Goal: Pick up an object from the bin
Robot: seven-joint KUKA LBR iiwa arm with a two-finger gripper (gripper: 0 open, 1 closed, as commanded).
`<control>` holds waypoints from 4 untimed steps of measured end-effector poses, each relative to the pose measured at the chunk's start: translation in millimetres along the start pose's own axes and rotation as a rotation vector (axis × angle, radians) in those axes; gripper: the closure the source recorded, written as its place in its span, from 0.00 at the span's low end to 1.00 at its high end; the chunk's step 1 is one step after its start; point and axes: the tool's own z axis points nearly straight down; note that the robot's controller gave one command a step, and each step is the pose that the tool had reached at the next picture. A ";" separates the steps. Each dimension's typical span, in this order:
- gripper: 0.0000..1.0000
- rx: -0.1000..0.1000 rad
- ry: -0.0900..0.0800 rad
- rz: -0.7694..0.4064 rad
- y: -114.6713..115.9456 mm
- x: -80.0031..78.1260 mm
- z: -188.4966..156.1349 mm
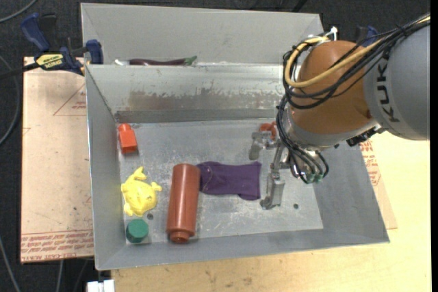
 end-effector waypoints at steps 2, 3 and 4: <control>0.00 0.000 -0.017 0.032 6.4 -14.0 26.8; 0.00 -0.001 -0.014 -0.005 30.4 -38.3 80.5; 1.00 -0.002 -0.016 0.151 56.5 5.6 115.5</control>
Offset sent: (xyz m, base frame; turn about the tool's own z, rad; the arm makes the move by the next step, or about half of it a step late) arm 0.0271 0.0197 -0.0960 0.0846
